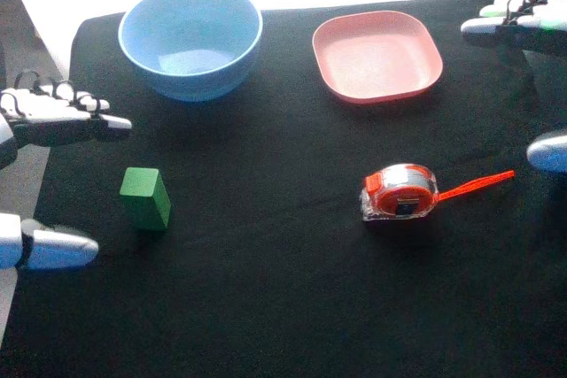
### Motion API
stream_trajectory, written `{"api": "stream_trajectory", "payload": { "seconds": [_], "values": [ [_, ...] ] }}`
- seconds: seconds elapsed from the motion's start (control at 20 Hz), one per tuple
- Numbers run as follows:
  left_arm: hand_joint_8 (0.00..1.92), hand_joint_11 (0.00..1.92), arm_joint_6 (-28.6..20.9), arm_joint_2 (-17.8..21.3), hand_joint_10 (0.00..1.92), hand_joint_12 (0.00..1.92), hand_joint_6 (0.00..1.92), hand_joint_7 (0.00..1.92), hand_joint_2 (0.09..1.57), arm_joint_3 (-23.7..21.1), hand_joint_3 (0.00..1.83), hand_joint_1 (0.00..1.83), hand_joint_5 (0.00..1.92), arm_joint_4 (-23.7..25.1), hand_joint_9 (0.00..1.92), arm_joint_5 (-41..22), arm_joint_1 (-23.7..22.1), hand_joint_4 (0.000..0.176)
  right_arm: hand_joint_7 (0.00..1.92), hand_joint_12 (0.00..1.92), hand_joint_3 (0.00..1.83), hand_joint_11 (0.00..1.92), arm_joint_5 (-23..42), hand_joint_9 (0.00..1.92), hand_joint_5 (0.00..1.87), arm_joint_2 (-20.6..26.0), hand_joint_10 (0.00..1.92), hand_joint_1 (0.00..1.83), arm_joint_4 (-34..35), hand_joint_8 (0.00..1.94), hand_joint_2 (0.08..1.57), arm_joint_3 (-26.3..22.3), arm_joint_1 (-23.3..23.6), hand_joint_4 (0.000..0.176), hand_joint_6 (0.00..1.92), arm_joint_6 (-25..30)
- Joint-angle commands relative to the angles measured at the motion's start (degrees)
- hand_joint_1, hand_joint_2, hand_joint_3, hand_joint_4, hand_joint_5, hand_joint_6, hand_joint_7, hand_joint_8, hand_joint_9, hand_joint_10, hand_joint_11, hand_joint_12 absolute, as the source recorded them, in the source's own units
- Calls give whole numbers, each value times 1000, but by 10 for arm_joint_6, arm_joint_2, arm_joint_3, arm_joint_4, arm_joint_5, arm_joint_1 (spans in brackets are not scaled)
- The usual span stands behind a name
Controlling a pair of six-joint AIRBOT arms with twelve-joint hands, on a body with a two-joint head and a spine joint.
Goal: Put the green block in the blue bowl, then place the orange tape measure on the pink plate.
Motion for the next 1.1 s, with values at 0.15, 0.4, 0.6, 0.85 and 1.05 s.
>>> {"api": "stream_trajectory", "payload": {
  "seconds": [0.15,0.4,0.6,0.85,1.05],
  "values": [
    [1,154,0,-14,1,79,0,282,977,19,1,660,394,6,209,-38,-38,87,112,498,1,0,54,46,157,-5,3,511,25,1,1045,5,8,170,0,4],
    [17,90,0,-44,18,23,0,314,930,44,0,746,372,60,243,32,-114,91,115,469,0,0,53,42,170,-6,2,563,22,2,1043,7,8,173,2,4],
    [4,222,-1,-57,4,282,2,447,940,55,0,812,441,78,394,64,-135,45,164,665,0,0,53,89,204,-7,7,609,19,4,1024,7,8,139,3,4],
    [28,0,-1,-64,231,1367,15,822,1019,64,0,919,745,86,581,96,-143,0,134,642,0,0,53,66,187,-8,4,589,19,1,1032,7,8,140,3,4],
    [37,0,-1,-75,814,1362,3,907,1048,72,0,928,860,95,388,112,-155,0,158,709,0,0,53,97,216,-8,6,608,19,2,1033,7,8,112,3,4]
  ]
}}
